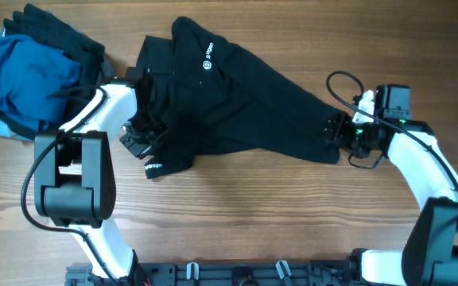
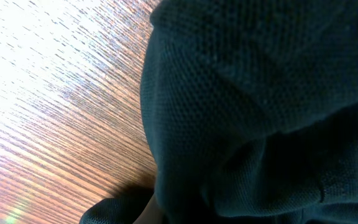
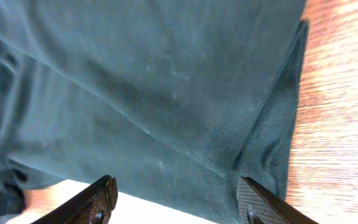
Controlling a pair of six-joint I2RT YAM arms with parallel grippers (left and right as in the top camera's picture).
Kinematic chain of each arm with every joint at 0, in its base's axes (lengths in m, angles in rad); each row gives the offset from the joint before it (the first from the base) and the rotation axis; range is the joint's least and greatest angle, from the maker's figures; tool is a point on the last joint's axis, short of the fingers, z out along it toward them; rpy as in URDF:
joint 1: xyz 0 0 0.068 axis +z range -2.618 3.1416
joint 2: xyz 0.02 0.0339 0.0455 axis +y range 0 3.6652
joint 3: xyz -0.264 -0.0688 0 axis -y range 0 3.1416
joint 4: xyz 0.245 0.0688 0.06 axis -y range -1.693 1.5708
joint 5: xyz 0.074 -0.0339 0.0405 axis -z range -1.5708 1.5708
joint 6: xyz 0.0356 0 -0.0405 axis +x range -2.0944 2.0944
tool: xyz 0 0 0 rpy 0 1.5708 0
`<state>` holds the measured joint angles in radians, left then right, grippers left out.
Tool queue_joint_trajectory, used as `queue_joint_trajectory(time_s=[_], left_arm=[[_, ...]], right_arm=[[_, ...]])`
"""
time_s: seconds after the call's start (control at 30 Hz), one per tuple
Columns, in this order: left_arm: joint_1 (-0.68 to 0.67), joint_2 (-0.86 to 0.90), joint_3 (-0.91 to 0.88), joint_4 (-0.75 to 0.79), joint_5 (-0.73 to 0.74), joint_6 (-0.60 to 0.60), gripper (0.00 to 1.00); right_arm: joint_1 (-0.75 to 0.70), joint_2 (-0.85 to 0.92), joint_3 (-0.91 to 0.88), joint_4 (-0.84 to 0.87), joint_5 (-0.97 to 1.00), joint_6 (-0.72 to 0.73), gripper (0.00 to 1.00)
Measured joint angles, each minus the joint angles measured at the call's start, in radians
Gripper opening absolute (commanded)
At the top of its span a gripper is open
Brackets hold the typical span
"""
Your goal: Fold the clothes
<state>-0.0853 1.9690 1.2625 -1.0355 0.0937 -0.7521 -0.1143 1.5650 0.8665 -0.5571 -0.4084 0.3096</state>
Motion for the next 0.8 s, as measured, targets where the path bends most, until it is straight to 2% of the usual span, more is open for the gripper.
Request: queue_joint_trajectory(time_s=[0.13,0.2,0.23,0.33,0.53,0.67,0.8], left_arm=[[0.000,0.000,0.000,0.000,0.000,0.000,0.04],[0.000,0.000,0.000,0.000,0.000,0.000,0.04],[0.000,0.000,0.000,0.000,0.000,0.000,0.04],[0.000,0.000,0.000,0.000,0.000,0.000,0.04],[0.000,0.000,0.000,-0.001,0.000,0.000,0.04],[0.000,0.000,0.000,-0.001,0.000,0.000,0.04],[0.000,0.000,0.000,-0.001,0.000,0.000,0.04]], right_arm=[[0.023,0.082,0.000,0.022,0.018,0.002,0.67],[0.030,0.119,0.000,0.040,0.025,0.012,0.60],[0.031,0.127,0.000,0.060,0.024,0.023,0.51],[0.033,0.149,0.000,0.122,0.032,0.053,0.04],[0.033,0.155,0.009,0.159,0.043,0.117,0.04],[0.014,0.078,0.106,0.132,0.044,0.124,0.04],[-0.001,0.019,0.179,0.290,0.047,0.132,0.05]])
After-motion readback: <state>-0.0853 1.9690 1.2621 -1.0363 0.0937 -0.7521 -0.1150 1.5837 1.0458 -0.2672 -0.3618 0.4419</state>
